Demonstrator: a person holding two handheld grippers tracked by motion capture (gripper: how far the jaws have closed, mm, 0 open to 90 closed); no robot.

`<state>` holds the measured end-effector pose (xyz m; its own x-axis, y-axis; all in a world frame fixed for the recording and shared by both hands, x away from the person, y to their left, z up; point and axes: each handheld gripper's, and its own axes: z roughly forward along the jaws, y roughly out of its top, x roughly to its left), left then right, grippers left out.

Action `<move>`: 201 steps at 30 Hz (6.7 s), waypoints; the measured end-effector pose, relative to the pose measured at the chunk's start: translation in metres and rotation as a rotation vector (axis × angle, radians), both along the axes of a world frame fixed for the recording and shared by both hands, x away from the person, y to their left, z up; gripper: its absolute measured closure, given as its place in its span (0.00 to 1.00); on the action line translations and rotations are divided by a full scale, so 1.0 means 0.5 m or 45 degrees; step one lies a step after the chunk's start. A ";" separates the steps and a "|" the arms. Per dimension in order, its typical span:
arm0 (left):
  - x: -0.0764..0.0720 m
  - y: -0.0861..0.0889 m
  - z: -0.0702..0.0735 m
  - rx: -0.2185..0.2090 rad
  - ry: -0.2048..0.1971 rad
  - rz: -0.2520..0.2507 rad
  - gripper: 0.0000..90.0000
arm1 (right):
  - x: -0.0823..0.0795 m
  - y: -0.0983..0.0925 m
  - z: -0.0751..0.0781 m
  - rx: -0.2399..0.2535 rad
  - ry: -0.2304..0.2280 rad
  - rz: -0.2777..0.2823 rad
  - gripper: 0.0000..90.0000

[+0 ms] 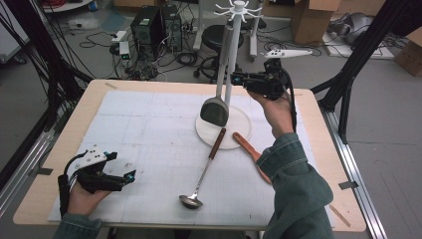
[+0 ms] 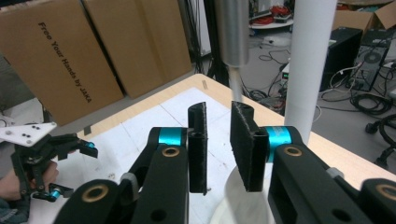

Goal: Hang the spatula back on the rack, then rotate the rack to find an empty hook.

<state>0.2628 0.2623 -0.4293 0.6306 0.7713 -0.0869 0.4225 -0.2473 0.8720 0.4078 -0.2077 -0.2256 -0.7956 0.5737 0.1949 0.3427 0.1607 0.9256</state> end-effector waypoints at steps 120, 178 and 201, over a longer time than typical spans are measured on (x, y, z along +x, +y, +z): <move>-0.001 0.003 0.001 0.003 -0.007 0.004 0.03 | 0.018 -0.059 0.211 0.047 -0.165 -0.108 1.00; -0.002 0.006 0.003 -0.005 -0.012 0.002 0.03 | 0.021 -0.022 0.233 0.028 -0.200 -0.087 1.00; -0.002 0.006 0.003 -0.002 -0.013 0.000 0.03 | 0.024 0.021 0.230 0.027 -0.204 -0.043 1.00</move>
